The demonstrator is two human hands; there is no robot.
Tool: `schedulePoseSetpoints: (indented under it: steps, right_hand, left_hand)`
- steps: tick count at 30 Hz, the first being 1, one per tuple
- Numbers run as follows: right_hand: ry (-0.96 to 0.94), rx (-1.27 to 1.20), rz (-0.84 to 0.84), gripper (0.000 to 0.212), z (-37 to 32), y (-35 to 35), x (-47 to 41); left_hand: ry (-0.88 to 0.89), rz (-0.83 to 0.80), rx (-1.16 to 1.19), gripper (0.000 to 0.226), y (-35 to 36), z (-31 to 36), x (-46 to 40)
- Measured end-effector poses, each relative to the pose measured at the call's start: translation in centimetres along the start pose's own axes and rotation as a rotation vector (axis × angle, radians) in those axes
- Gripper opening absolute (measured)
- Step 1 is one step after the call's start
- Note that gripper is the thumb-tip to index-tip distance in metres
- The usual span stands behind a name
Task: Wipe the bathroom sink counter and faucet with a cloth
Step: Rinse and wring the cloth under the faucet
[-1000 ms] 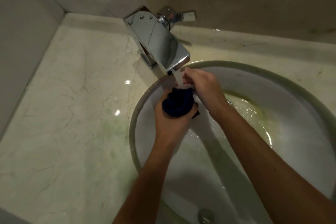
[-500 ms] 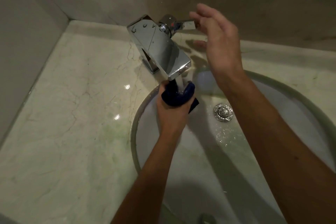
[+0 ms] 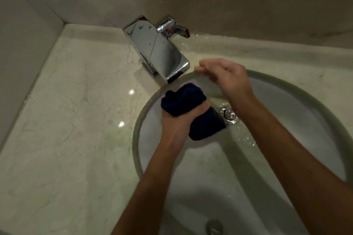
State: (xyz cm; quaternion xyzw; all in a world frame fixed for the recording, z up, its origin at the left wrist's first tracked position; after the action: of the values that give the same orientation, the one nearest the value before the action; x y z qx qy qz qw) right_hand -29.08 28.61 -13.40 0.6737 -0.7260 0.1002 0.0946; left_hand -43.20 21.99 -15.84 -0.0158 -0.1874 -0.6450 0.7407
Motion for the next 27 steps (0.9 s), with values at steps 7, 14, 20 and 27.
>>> schedulePoseSetpoints:
  steps: [7, 14, 20, 27]
  right_hand:
    - [0.719, -0.343, -0.533, 0.059, 6.7, -2.4, 6.0]
    - [0.791, -0.654, -1.056, 0.085, 7.1, -4.6, 10.1]
    - [0.877, -1.007, -1.287, 0.079, 6.4, -6.0, 13.2]
    - [0.829, -0.995, -1.077, 0.044, 5.4, -6.2, 15.0]
  left_hand:
    - [-0.291, -0.266, 0.253, 0.045, 3.3, 0.2, 1.3]
    - [-0.342, -0.411, 0.398, 0.090, 3.3, -0.4, 1.6]
    - [-0.255, -0.542, 0.641, 0.047, 5.4, -0.6, 2.8]
    - [-0.242, -0.334, 0.762, 0.030, 6.2, -0.9, 3.0]
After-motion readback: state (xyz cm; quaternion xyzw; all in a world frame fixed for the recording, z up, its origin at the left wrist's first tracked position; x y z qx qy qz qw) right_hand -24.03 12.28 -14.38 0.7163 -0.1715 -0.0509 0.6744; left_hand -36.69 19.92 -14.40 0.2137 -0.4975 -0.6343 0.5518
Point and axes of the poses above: each hand's wrist, its own x-axis away from the middle knuckle, its own y-axis out of the palm, z = x × y, the point moved 3 cm from there along -x, towards the middle knuckle, and after that the axes turned 4 degrees about y, right-handed, at the moved point
